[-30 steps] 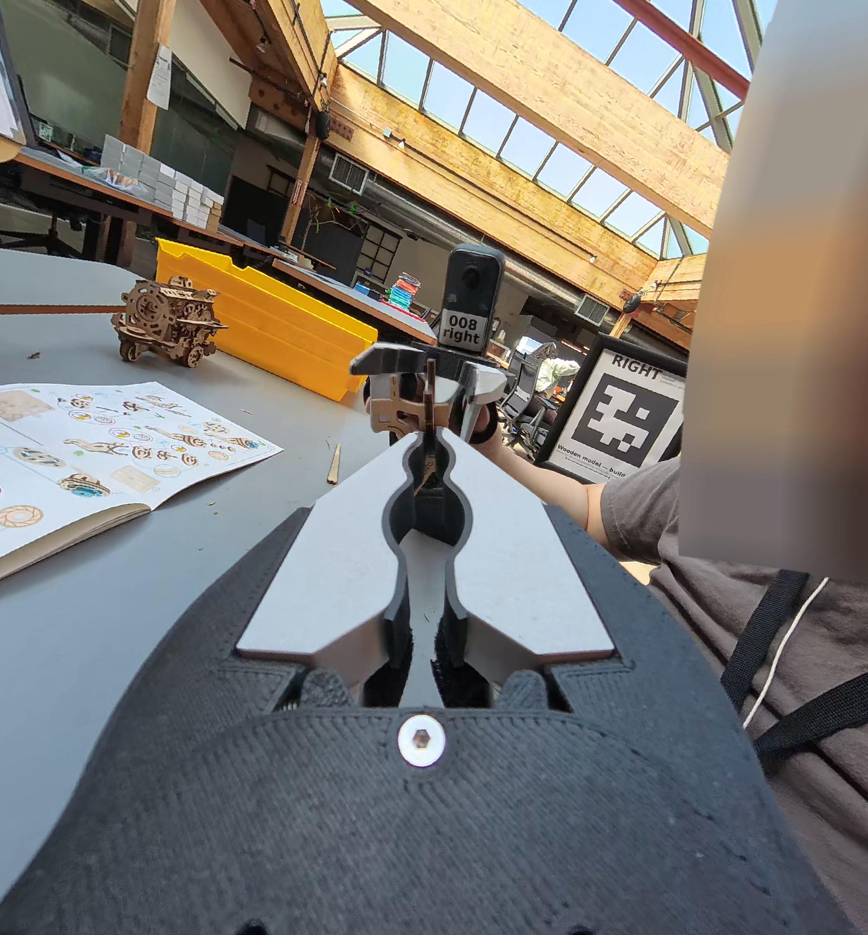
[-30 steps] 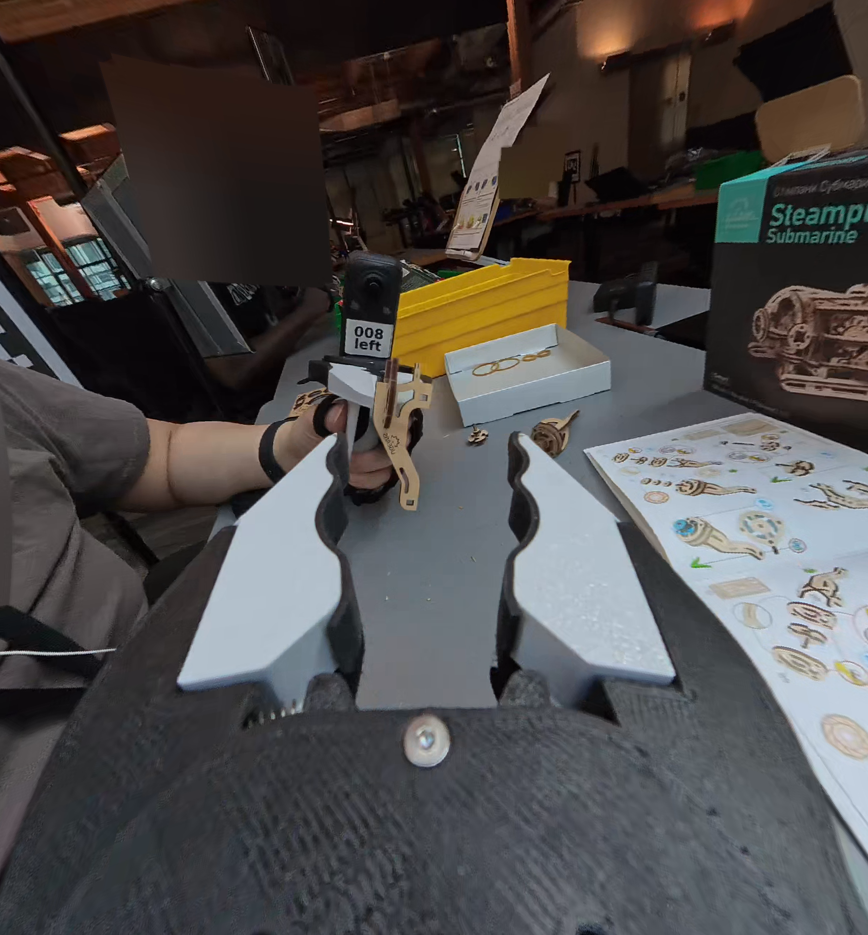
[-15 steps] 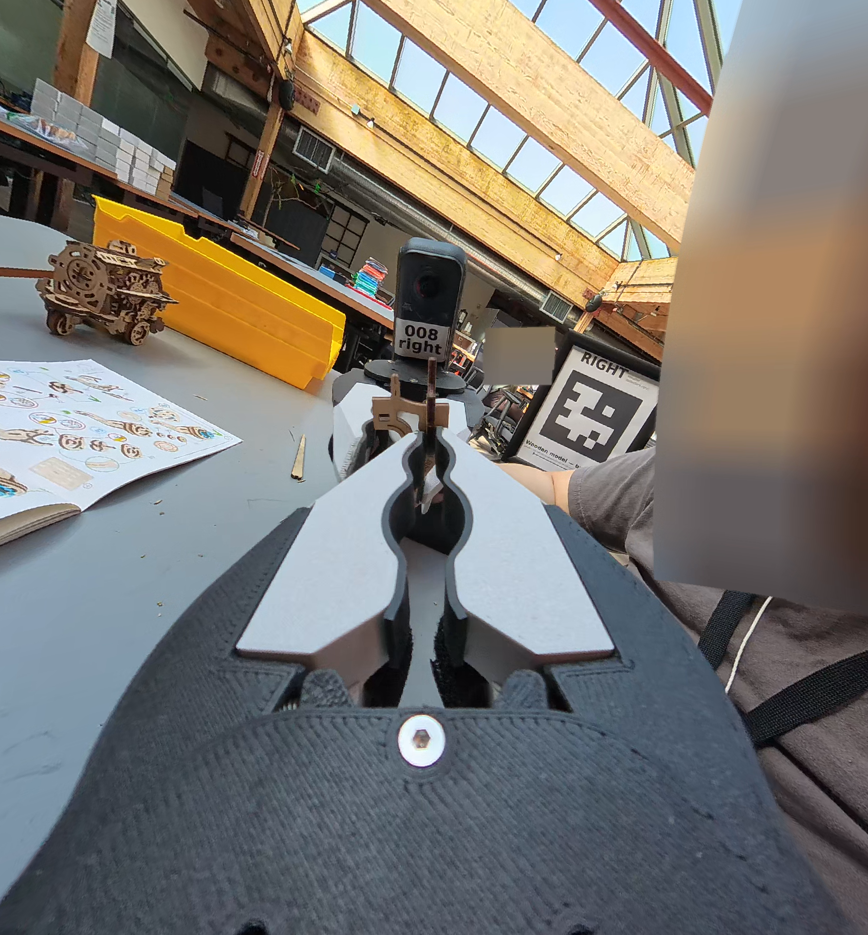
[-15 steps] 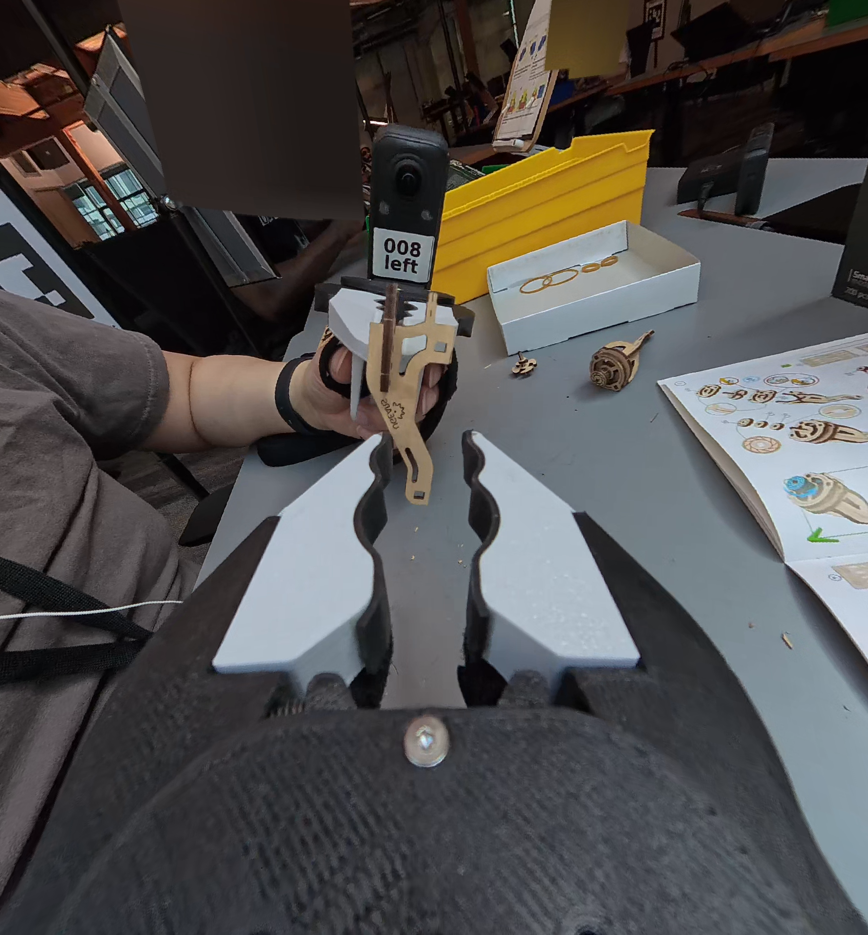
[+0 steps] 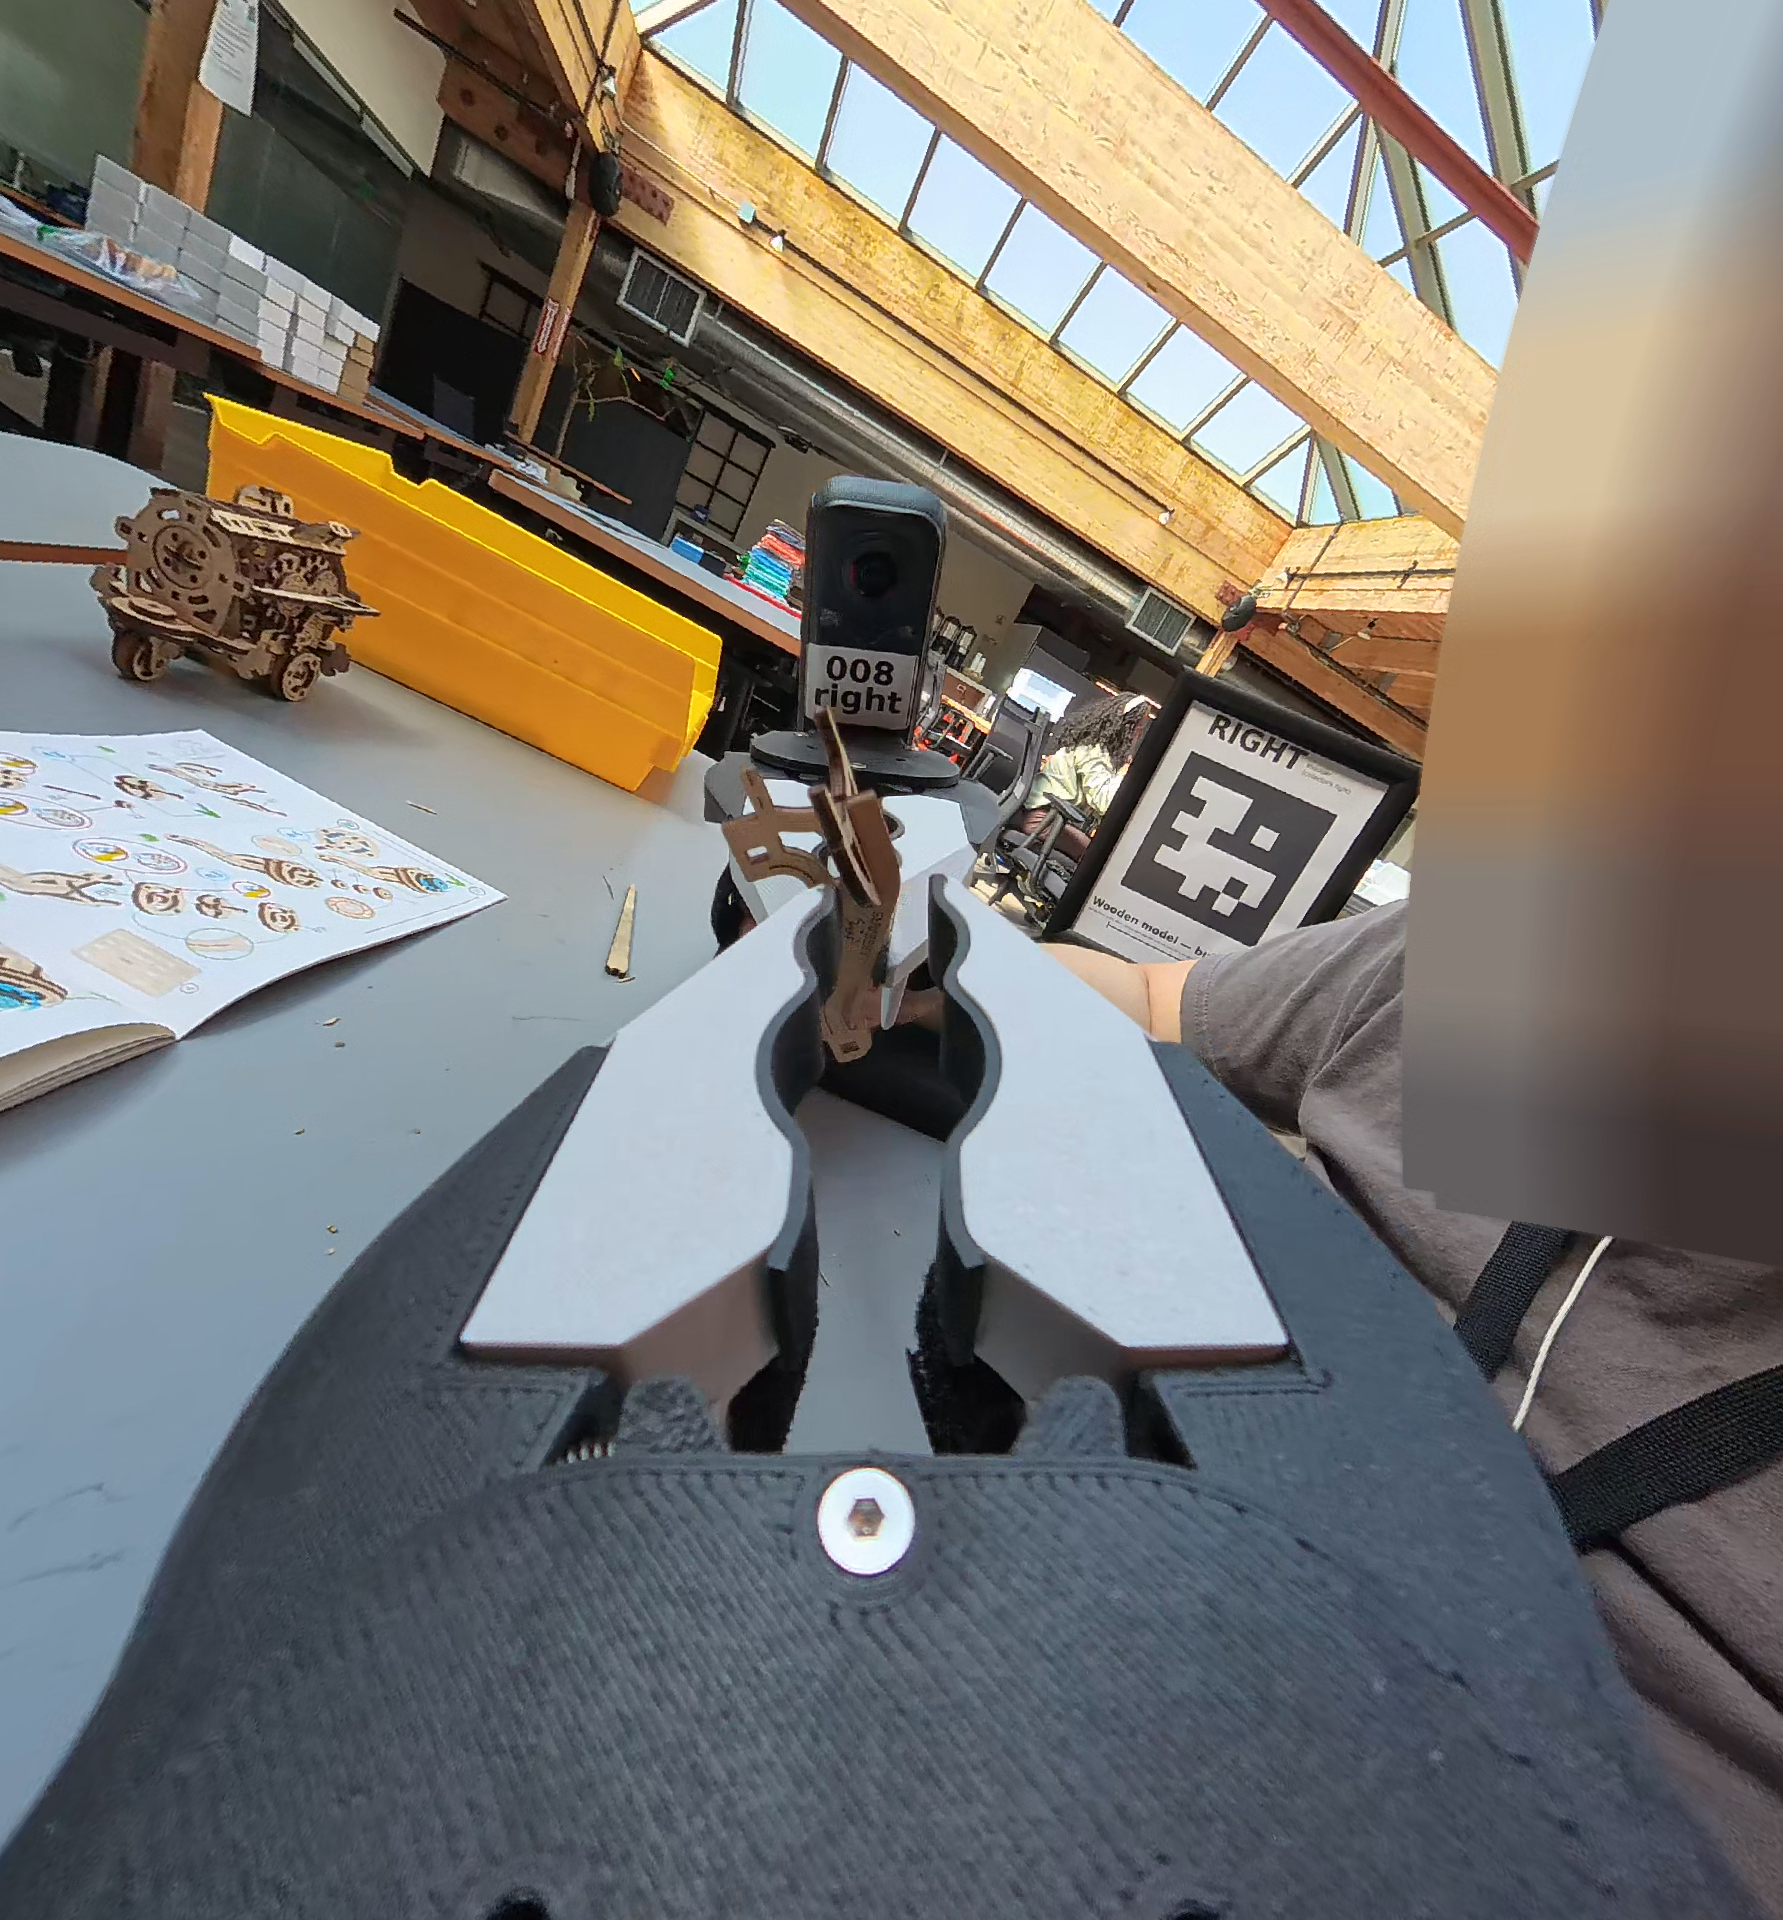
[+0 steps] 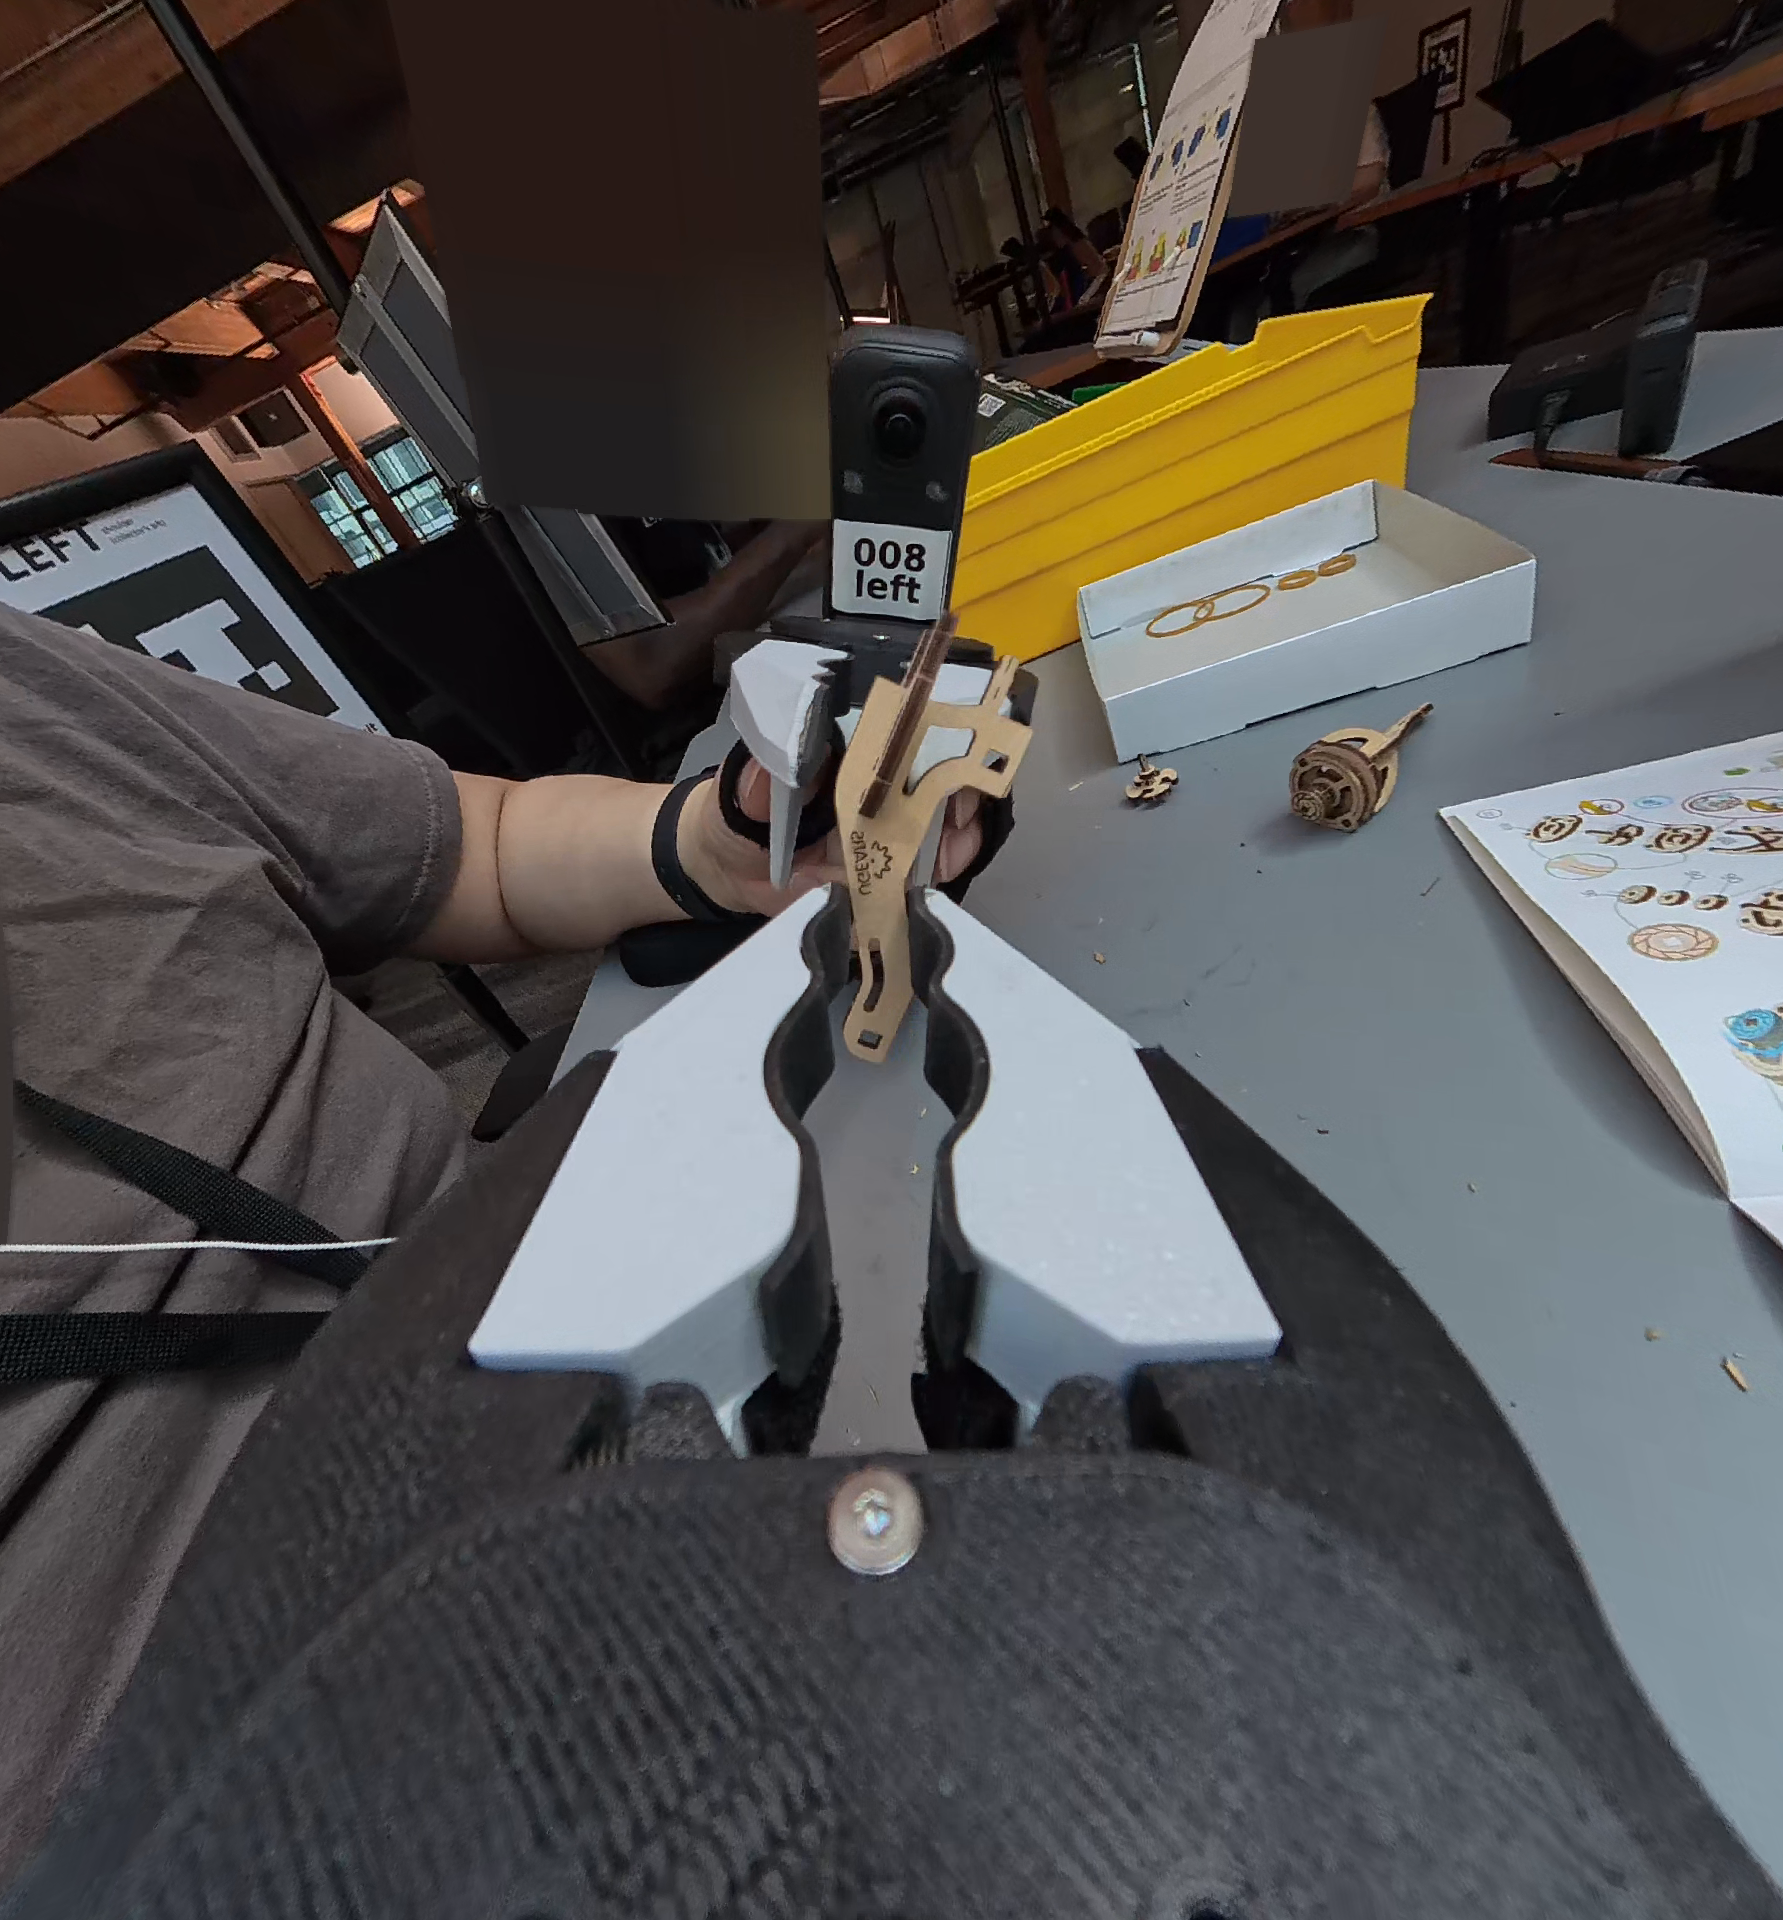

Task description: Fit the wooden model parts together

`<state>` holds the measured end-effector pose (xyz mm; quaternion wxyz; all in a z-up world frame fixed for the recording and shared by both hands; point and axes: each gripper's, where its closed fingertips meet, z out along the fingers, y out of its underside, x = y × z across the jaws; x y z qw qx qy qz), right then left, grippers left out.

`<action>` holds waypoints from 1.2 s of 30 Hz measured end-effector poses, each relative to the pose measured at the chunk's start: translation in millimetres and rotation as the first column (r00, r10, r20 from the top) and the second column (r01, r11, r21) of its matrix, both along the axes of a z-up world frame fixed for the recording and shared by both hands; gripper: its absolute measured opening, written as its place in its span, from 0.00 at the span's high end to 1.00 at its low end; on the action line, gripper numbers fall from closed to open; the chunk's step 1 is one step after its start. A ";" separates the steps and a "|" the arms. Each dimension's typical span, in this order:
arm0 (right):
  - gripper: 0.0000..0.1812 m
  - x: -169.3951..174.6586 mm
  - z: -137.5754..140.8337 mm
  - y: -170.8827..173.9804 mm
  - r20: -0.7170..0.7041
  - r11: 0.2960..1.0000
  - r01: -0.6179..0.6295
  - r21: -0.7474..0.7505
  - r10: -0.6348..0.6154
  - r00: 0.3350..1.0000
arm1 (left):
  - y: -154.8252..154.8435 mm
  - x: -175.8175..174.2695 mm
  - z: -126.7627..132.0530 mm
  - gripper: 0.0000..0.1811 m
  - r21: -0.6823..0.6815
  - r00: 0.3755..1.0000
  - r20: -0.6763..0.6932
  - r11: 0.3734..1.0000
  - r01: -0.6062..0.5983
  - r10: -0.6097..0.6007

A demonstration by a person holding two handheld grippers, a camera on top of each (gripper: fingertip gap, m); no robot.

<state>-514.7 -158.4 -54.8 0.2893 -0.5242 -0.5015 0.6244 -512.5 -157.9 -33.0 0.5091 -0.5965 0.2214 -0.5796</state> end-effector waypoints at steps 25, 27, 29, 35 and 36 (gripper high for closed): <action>0.95 -4.4 -10.0 -6.5 0.049 0.999 -0.006 0.054 0.003 0.999 | 7.3 -0.9 -8.8 0.97 -0.109 1.000 0.029 0.994 -0.003 0.006; 0.95 -5.3 -12.8 -8.0 0.062 0.997 -0.008 0.074 0.003 0.998 | 6.2 0.6 -9.3 0.98 -0.107 1.000 0.024 0.994 0.006 -0.004; 0.95 -5.3 -13.1 -8.5 0.062 0.996 -0.008 0.088 0.003 0.998 | 4.5 1.6 -9.2 0.99 -0.102 1.000 0.023 0.995 0.018 -0.015; 0.87 4.8 4.2 2.2 -0.021 1.000 0.010 0.026 -0.009 1.000 | 4.8 -2.4 -11.0 1.00 -0.105 1.000 0.009 0.995 0.002 -0.001; 0.90 7.1 8.4 5.3 -0.042 1.000 0.012 -0.008 -0.012 0.999 | 5.5 -3.6 -11.9 1.00 -0.110 1.000 0.007 0.994 -0.004 0.005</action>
